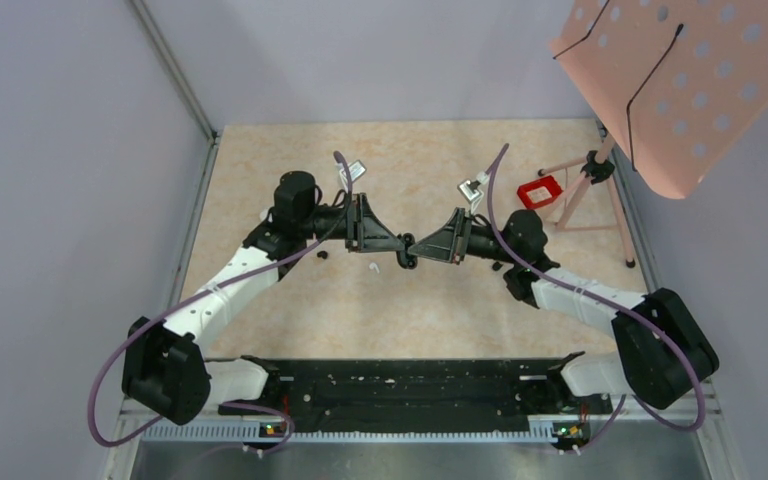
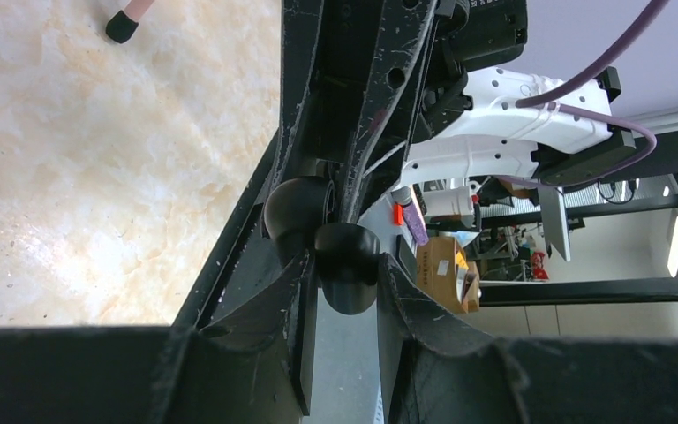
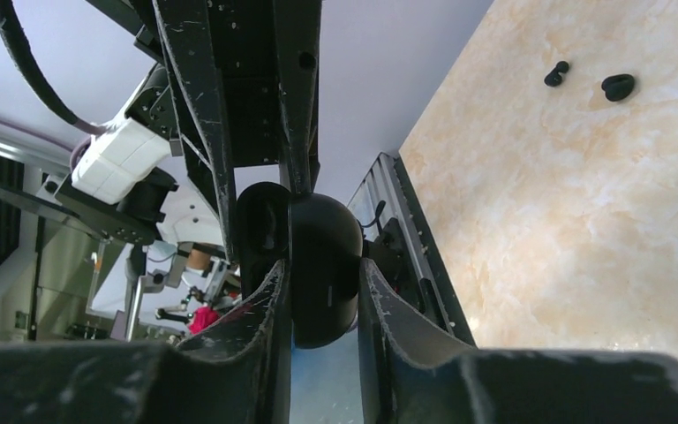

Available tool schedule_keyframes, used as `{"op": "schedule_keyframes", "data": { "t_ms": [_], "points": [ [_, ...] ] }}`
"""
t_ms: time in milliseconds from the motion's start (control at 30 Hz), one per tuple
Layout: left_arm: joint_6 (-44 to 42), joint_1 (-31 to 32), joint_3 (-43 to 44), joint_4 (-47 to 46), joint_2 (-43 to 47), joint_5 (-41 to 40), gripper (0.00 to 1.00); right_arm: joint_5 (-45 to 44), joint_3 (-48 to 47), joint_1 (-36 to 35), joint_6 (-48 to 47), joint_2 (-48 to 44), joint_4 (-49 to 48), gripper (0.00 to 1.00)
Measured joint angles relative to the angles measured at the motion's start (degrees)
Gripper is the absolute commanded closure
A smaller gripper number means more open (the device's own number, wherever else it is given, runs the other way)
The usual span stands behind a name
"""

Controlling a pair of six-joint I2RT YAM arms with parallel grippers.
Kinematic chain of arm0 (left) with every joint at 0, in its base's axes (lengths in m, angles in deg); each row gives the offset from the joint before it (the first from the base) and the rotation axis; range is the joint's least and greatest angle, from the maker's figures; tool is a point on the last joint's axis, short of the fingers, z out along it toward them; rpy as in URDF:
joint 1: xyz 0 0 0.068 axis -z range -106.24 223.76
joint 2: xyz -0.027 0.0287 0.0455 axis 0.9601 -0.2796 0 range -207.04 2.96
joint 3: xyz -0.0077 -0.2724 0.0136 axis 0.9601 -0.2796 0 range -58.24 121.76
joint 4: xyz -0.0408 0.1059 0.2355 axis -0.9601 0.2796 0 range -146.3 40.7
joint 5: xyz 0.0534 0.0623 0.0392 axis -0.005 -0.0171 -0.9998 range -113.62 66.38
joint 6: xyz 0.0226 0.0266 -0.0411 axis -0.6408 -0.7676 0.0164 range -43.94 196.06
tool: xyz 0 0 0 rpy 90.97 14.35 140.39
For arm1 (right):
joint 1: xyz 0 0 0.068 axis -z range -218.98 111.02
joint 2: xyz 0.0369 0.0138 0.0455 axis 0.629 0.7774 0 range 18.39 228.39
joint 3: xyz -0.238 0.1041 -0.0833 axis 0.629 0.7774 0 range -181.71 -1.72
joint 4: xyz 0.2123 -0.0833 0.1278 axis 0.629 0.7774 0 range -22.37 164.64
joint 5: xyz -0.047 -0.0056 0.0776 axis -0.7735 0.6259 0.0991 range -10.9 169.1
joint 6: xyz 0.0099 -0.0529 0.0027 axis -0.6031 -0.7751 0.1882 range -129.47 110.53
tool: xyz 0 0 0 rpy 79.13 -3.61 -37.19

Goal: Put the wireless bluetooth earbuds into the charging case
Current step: Pass from the left arm to the right

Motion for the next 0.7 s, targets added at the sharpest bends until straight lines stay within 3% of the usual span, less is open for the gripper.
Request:
{"op": "schedule_keyframes", "data": {
  "t_ms": [67,100,233,333,400,700],
  "points": [
    [0.0,0.0,0.0,0.0,0.0,0.2,1.00,0.0,0.2,0.0,0.4,0.0,-0.2,0.99],
    [0.0,0.0,0.0,0.0,0.0,0.2,0.99,0.1,0.2,0.0,0.5,0.0,-0.3,1.00],
    [-0.2,-0.2,0.5,0.4,0.0,0.2,0.40,-0.1,0.2,0.2,0.3,0.0,-0.1,1.00],
    [-1.7,-0.2,1.0,1.9,0.0,-0.8,0.06,-0.5,0.2,0.2,0.1,0.0,1.4,1.00],
    [-2.7,-0.1,1.7,4.0,0.1,-1.9,0.01,-1.4,0.1,0.2,-0.7,-0.2,3.9,1.00],
    [-4.3,0.0,2.4,9.0,4.4,-10.8,0.01,-10.6,-3.0,0.2,-6.6,-5.6,22.2,1.00]
  ]
}}
